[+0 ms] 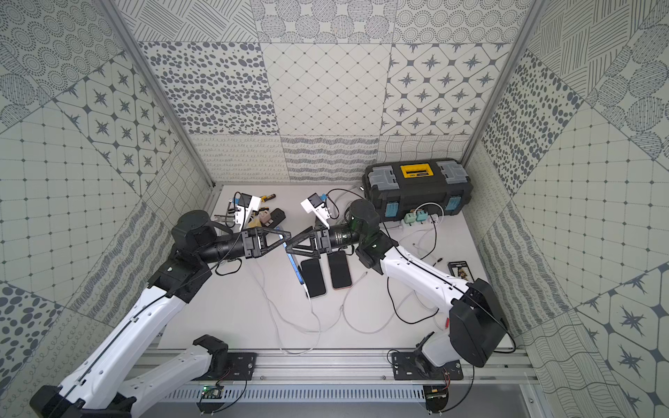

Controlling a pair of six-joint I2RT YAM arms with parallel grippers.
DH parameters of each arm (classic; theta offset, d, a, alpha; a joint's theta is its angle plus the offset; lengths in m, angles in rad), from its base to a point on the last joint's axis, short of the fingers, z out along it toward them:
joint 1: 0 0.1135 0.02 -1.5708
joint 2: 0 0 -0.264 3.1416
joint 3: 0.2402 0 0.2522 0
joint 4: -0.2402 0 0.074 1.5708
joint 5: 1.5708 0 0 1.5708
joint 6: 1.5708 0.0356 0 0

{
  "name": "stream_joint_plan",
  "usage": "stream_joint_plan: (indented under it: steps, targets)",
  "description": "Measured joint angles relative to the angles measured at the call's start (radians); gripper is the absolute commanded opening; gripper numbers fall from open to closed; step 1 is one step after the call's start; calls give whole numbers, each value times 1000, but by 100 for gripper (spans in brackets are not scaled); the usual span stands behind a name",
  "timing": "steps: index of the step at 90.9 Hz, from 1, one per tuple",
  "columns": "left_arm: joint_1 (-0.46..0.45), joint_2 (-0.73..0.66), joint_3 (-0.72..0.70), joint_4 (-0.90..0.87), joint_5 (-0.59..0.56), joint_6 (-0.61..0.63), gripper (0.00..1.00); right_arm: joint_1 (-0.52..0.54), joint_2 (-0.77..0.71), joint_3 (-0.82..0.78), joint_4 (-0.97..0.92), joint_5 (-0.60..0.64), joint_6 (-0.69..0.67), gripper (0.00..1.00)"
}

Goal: Unplug the charging cable from the phone
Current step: Pick up the phone at the center of the board.

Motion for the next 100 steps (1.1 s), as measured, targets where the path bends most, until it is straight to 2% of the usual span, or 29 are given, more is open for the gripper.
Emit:
stream_joint_plan:
  steps: [4,19,36,56,77,88,100]
  targets:
    - [0,-2,0,0,0,2,0,0,-16,-5,-19,0,-23,92]
    - [0,-4,10,1,-2,6,0,0,-91,-29,-111,5,-141,94]
    - [0,2,44,-8,-16,24,0,0,-193,-100,-197,5,-280,84]
    - [0,12,83,-30,-32,57,0,0,-240,-191,-237,11,-365,78]
    - [0,19,111,-42,-44,89,0,0,-246,-240,-255,18,-402,59]
    - [0,24,126,-72,-60,107,0,1,-252,-267,-255,17,-415,45]
    - [0,30,135,-88,-68,115,0,4,-252,-277,-254,17,-416,38]
